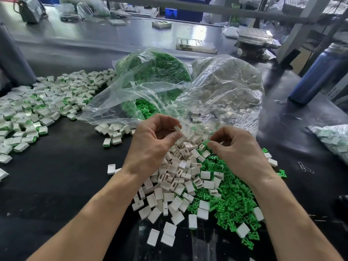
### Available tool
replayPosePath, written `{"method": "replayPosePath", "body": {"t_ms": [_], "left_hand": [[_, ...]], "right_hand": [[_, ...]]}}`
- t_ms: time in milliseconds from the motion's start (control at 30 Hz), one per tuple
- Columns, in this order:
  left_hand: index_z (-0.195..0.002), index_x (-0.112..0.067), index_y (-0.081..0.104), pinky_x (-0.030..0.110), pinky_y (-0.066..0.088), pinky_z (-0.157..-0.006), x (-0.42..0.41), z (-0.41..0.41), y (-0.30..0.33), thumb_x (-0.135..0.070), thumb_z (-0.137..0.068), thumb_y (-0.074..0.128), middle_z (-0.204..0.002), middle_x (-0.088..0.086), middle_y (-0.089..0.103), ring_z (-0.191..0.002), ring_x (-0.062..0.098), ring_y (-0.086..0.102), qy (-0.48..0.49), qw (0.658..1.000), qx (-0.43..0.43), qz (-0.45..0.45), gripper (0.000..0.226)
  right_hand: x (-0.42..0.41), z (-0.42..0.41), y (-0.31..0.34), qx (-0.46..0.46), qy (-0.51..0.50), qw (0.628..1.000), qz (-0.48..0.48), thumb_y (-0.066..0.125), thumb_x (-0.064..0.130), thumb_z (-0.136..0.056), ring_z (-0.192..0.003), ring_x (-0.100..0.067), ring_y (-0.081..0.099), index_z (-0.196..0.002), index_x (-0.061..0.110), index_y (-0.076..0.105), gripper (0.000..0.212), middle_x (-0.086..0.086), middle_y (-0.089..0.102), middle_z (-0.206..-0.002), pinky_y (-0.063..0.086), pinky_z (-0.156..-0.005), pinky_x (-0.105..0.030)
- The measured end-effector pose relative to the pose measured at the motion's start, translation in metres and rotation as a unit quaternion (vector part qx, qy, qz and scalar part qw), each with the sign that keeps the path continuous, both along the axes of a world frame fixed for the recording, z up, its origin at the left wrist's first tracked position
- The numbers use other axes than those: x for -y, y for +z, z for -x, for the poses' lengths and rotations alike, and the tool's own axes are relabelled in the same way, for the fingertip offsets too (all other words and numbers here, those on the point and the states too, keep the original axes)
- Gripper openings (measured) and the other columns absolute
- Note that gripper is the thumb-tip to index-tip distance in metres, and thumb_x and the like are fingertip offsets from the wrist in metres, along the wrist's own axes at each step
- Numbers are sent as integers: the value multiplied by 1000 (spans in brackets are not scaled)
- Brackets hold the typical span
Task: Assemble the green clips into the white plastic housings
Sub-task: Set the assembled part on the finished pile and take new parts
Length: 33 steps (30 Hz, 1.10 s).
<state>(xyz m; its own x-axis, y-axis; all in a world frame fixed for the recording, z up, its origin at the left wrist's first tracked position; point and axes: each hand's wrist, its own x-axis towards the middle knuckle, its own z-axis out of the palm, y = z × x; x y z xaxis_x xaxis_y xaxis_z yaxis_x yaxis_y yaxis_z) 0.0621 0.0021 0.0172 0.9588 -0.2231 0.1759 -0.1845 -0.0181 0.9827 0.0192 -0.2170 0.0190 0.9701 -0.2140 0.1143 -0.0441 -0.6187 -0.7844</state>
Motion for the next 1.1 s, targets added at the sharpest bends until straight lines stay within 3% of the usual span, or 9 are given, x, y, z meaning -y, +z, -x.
{"method": "replayPosePath", "body": {"t_ms": [67,200,367,467,700,867,967,1100], "left_hand": [[-107,-16,69,27,60,-89,2,1,-1,-3,-87,78,-107,3,77,-99,17,75,-8,1000,5,-1,26],[-107,-17,69,27,60,-90,4,3,-2,-1,-89,76,-108,3,76,-100,18,74,-18,1000,17,-6,26],[-107,-18,70,24,59,-85,4,3,-3,0,-90,75,-105,0,76,-97,17,74,-27,999,24,-1,25],[-108,-20,72,22,59,-84,4,4,-3,-2,-90,75,-104,-1,76,-97,16,74,-30,999,26,9,25],[-113,-24,77,23,59,-85,3,4,-5,-4,-92,74,-110,1,75,-99,18,73,-42,999,33,-8,29],[-115,-23,76,31,63,-83,4,4,-7,-6,-93,73,-102,1,74,-91,20,72,-36,999,27,-6,28],[-117,-22,75,25,61,-78,4,3,-7,-6,-93,74,-98,-3,74,-85,13,70,-34,999,32,-6,29],[-114,-23,76,23,59,-79,5,3,-9,-4,-92,74,-99,-3,76,-89,13,72,-26,999,25,11,29]], "right_hand": [[-1,-1,-2,20,-1,1000,-20,81,26,-90,-72,1,66,-85,33,71,13,18,70,-83,49,-61,-9],[-3,-1,-1,31,28,993,-106,80,22,-92,-68,-5,66,-90,35,72,15,6,73,-82,54,-60,-17],[-9,-1,2,42,78,964,-250,76,8,-91,-66,-16,68,-102,13,72,13,-5,75,-80,56,-55,-26],[-13,-1,2,49,102,947,-300,76,14,-86,-73,-20,70,-111,13,73,25,-8,75,-89,59,-60,-27],[-17,-2,-1,59,101,945,-306,74,8,-90,-71,-20,67,-111,14,75,22,-5,74,-84,59,-63,-27],[-18,-2,-1,78,90,949,-293,71,6,-95,-75,-21,71,-107,14,76,15,-6,77,-88,60,-66,-27],[-19,-2,-1,90,88,942,-312,71,6,-95,-77,-22,73,-106,13,77,15,-12,78,-93,60,-64,-28],[-18,-2,-5,86,95,951,-280,69,6,-98,-70,-19,65,-114,22,79,24,-6,72,-82,59,-63,-31]]}}
